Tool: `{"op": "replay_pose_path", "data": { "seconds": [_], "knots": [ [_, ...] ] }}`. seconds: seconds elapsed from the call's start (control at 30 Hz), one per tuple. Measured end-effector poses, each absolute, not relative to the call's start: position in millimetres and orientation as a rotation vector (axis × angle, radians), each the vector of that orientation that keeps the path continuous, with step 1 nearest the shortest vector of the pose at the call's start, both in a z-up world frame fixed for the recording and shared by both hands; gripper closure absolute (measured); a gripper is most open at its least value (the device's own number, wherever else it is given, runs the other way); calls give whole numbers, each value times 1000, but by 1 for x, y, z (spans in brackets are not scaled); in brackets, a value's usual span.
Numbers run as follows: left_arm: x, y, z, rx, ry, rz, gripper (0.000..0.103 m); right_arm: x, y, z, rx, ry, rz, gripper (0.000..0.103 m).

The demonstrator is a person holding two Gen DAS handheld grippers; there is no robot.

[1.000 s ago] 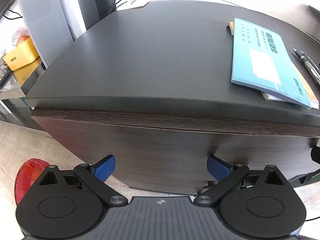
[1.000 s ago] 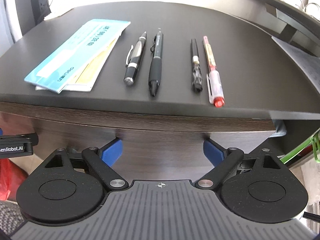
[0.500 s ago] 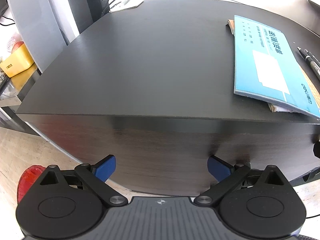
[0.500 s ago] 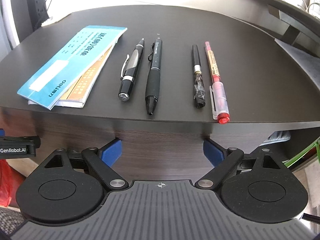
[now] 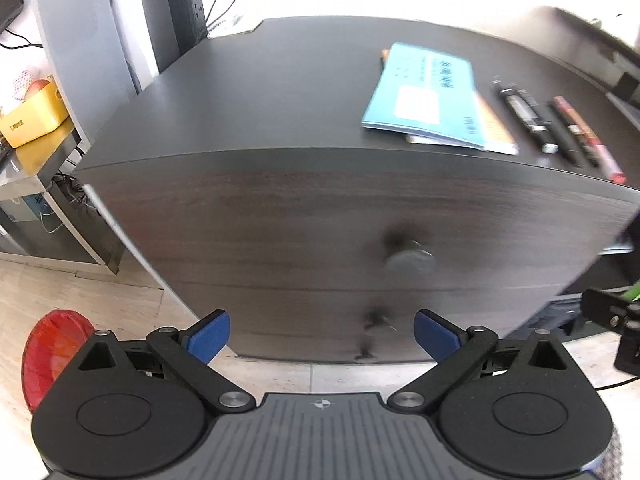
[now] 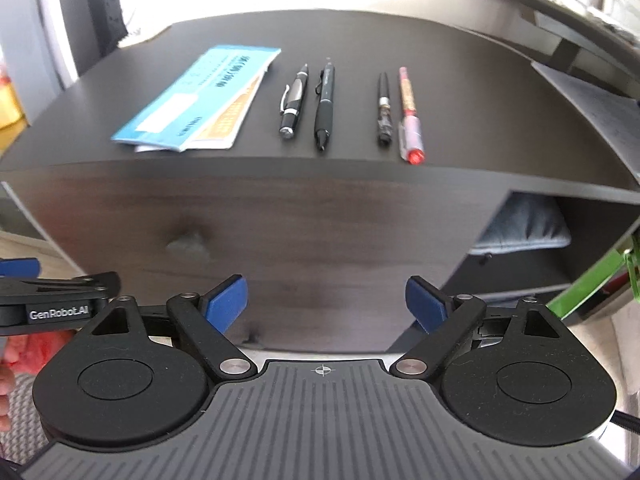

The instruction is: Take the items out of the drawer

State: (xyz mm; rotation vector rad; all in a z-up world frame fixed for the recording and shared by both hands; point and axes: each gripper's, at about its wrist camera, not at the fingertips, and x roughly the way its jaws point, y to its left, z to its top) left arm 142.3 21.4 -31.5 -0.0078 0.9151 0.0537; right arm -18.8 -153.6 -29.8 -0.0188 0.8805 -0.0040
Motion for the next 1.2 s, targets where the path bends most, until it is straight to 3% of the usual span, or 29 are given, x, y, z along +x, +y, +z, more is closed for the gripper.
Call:
{"op": "replay_pose_path", "data": {
  "seconds": [0.43, 0.7, 0.83, 1.2],
  "knots": [
    [63, 12, -7, -6, 853, 14, 2, -130, -161, 0, -4, 798, -6, 11],
    [34, 6, 4, 11, 831, 0, 1, -94, -151, 15, 18, 789, -7, 11],
    [27, 6, 8, 11, 821, -1, 1, -12, -169, 28, 21, 781, -10, 11],
    [18, 9, 11, 31, 816, -1, 1, -8, -167, 23, 21, 787, -40, 11]
  ]
}}
